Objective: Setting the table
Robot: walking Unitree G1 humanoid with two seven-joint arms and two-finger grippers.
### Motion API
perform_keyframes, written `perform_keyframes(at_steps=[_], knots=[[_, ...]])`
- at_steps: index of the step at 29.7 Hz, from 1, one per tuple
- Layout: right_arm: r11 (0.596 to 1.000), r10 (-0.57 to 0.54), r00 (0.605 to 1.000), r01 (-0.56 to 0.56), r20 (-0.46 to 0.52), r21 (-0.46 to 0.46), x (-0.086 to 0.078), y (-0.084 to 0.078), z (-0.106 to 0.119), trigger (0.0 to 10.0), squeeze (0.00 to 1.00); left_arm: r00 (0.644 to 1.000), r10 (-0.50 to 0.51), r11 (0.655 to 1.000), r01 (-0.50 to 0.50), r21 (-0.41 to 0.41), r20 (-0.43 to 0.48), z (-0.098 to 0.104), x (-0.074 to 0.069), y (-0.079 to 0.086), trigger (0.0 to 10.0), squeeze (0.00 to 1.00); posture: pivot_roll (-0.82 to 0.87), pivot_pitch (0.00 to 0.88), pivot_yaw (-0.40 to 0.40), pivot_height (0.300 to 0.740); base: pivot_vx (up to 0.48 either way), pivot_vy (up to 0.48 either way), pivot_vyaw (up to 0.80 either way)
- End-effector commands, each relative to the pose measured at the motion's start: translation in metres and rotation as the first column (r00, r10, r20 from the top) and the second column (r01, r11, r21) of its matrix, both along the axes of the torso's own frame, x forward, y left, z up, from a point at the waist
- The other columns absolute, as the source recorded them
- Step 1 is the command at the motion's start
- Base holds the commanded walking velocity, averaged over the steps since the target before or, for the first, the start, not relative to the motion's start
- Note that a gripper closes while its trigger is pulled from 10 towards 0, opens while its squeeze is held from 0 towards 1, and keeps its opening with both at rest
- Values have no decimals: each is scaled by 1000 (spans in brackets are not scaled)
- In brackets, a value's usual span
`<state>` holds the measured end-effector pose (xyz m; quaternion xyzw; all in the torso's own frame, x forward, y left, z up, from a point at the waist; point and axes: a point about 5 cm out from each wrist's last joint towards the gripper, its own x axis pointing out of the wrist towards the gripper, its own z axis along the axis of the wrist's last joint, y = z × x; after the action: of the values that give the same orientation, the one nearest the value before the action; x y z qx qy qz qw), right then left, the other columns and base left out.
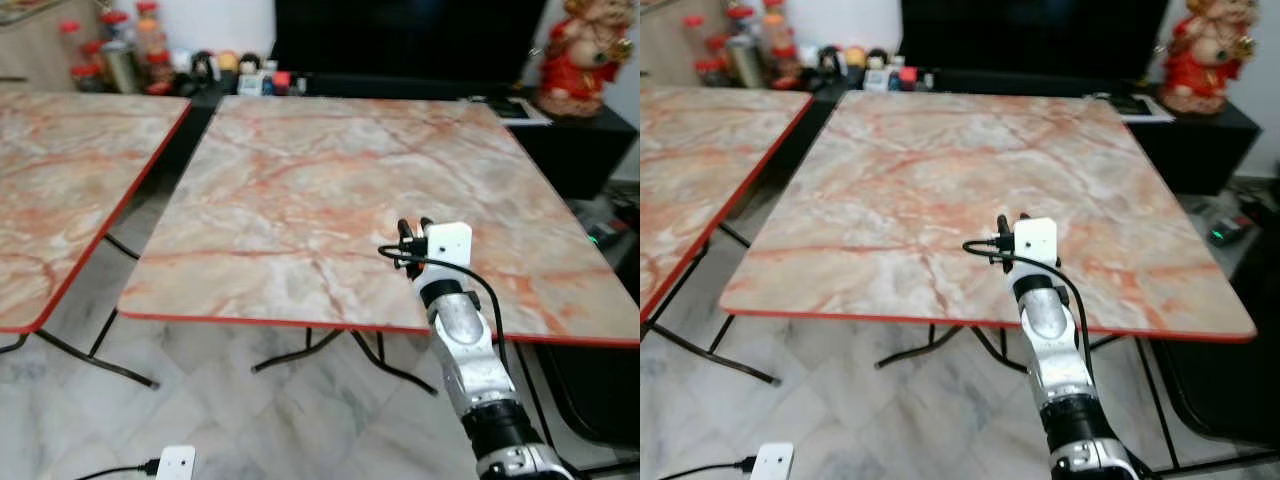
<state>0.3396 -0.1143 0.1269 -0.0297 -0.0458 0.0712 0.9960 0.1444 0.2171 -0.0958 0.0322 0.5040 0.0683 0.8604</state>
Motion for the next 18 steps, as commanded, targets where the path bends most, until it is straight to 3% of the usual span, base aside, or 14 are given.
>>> perform_keyframes(at_steps=[1, 18], knots=[[999, -51, 999, 51, -1, -9, 0, -18, 0, 10000, 0, 1000, -27, 1000, 27, -6, 7, 1, 5, -6, 10000, 0, 44, 0, -31, 728, 311, 0, 0], [995, -95, 993, 93, -69, -22, -5, -21, -8, 10000, 0, 1000, -30, 1000, 30, -8, 5, 1, 6, -6, 10000, 0, 39, 0, -30, 728, 306, 0, 0]])
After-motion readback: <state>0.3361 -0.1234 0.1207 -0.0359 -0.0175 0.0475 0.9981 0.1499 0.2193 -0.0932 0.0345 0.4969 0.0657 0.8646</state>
